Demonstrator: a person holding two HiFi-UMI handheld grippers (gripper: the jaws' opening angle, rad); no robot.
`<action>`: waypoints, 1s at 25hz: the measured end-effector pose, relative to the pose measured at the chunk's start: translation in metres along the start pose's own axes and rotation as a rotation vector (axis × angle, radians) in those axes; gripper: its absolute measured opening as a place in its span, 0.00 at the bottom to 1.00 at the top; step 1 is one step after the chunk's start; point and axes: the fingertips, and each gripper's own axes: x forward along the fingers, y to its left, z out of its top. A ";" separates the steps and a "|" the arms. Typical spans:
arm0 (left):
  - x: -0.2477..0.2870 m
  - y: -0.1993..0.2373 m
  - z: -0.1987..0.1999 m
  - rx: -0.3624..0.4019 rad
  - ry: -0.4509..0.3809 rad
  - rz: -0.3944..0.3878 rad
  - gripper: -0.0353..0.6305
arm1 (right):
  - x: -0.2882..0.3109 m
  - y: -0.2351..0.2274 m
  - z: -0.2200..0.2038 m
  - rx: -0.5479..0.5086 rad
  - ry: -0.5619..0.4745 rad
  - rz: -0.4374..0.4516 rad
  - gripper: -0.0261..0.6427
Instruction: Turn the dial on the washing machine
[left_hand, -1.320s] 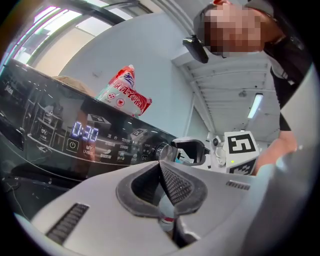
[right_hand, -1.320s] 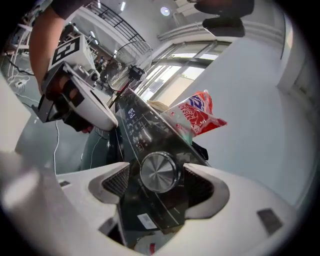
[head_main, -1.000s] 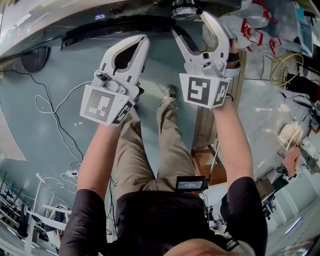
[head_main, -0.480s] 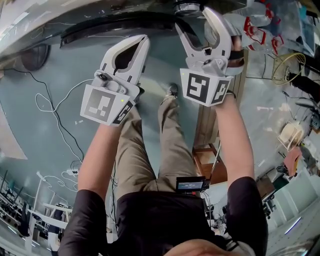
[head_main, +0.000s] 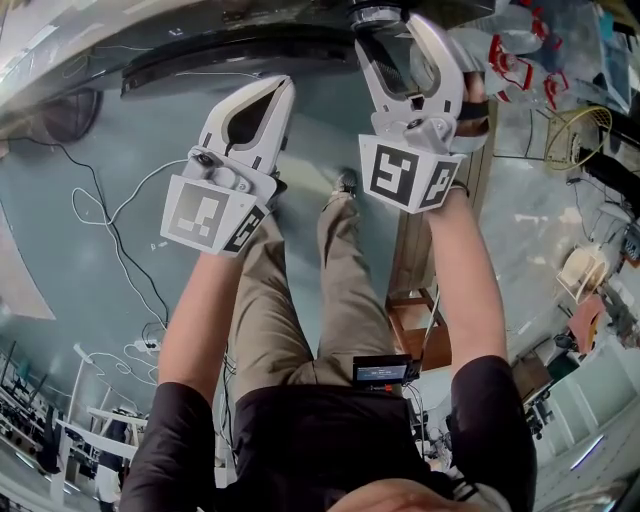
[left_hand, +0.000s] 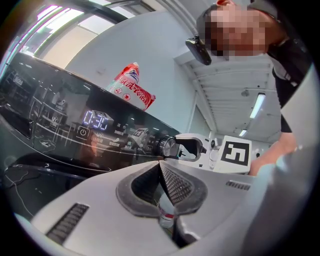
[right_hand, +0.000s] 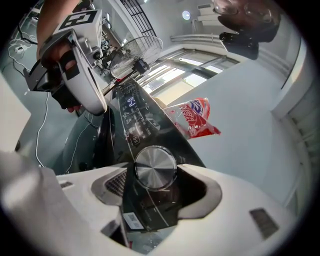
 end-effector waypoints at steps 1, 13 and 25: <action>0.000 0.000 0.001 0.003 0.000 -0.001 0.05 | 0.000 -0.001 0.001 0.010 0.002 -0.003 0.45; -0.004 0.002 0.006 0.025 0.002 0.001 0.05 | 0.000 -0.003 0.000 0.201 0.037 -0.021 0.44; -0.006 0.010 0.005 0.031 0.003 0.010 0.05 | 0.001 -0.005 0.001 0.453 0.015 -0.019 0.44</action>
